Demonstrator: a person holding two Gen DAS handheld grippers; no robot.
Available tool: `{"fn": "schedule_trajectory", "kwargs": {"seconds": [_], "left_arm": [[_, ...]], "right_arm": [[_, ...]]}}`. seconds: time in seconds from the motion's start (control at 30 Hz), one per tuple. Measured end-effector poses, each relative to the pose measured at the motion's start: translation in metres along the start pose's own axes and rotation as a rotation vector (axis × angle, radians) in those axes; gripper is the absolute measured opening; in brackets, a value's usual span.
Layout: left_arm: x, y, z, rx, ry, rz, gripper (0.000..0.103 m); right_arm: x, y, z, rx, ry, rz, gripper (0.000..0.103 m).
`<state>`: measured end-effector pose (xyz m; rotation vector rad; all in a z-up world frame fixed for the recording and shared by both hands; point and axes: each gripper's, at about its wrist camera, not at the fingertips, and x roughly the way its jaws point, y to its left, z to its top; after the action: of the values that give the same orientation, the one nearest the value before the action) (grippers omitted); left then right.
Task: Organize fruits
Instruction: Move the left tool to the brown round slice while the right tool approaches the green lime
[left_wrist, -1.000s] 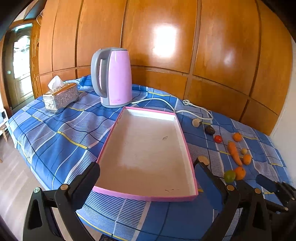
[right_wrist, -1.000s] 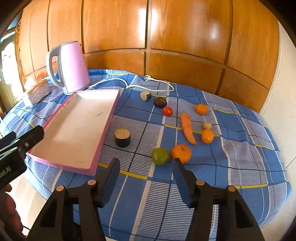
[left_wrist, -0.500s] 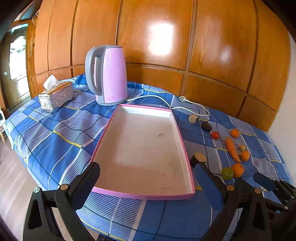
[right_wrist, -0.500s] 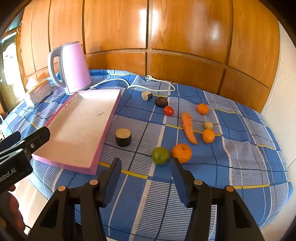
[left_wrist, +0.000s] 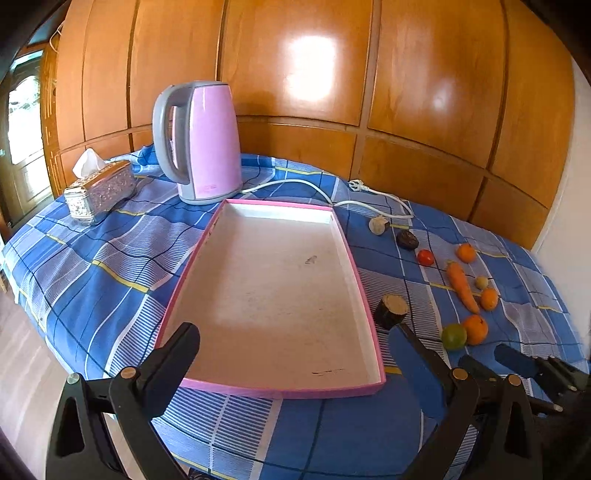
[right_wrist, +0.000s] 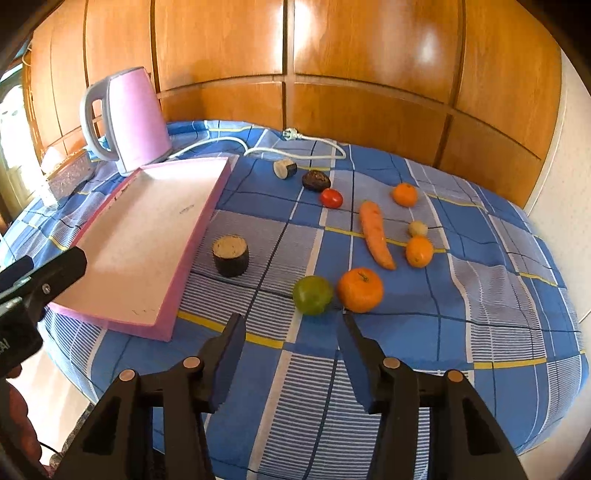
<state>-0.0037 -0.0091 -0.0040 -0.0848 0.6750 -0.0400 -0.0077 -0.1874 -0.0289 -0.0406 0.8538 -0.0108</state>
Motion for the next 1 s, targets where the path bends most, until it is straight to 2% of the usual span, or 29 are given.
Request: {"fn": "schedule_trajectory", "kwargs": {"seconds": [0.07, 0.2, 0.27, 0.33, 0.37, 0.47, 0.5, 0.57, 0.67, 0.77, 0.8, 0.93, 0.97, 1.0], "left_arm": [[0.001, -0.002, 0.000, 0.005, 0.004, -0.009, 0.103], [0.006, -0.009, 0.002, 0.031, 0.019, -0.046, 0.100], [0.010, -0.015, 0.003, 0.059, 0.037, -0.094, 0.085], [0.016, -0.024, 0.004, 0.102, 0.065, -0.142, 0.079], [0.018, -0.028, 0.004, 0.120, 0.075, -0.163, 0.070], [0.027, -0.043, 0.005, 0.179, 0.114, -0.237, 0.059], [0.031, -0.050, 0.006, 0.204, 0.123, -0.256, 0.057], [0.038, -0.059, 0.009, 0.230, 0.149, -0.291, 0.044], [0.048, -0.067, 0.013, 0.233, 0.185, -0.330, 0.039], [0.060, -0.074, 0.023, 0.247, 0.207, -0.338, 0.037], [0.064, -0.079, 0.026, 0.258, 0.212, -0.340, 0.037], [0.080, -0.094, 0.031, 0.336, 0.222, -0.315, 0.038], [0.086, -0.097, 0.032, 0.355, 0.232, -0.311, 0.038], [0.092, -0.101, 0.033, 0.370, 0.241, -0.304, 0.038]], "right_arm": [[0.006, -0.003, -0.002, 0.003, 0.021, 0.000, 0.052], [0.015, -0.013, -0.007, 0.013, 0.052, -0.022, 0.043], [0.019, -0.023, -0.009, 0.033, 0.062, -0.037, 0.040], [0.024, -0.031, -0.012, 0.049, 0.070, -0.059, 0.040], [0.027, -0.037, -0.013, 0.061, 0.081, -0.071, 0.040], [0.037, -0.051, -0.020, 0.100, 0.115, -0.078, 0.040], [0.038, -0.056, -0.022, 0.113, 0.111, -0.067, 0.040], [0.037, -0.062, -0.024, 0.125, 0.095, -0.059, 0.040], [0.038, -0.072, -0.026, 0.163, 0.087, -0.001, 0.043], [0.038, -0.078, -0.030, 0.183, 0.071, 0.082, 0.058], [0.037, -0.076, -0.030, 0.162, 0.066, 0.094, 0.059], [0.036, -0.067, -0.029, 0.109, 0.067, 0.054, 0.058], [0.035, -0.067, -0.029, 0.108, 0.062, 0.054, 0.054], [0.034, -0.066, -0.028, 0.104, 0.052, 0.069, 0.043]]}}
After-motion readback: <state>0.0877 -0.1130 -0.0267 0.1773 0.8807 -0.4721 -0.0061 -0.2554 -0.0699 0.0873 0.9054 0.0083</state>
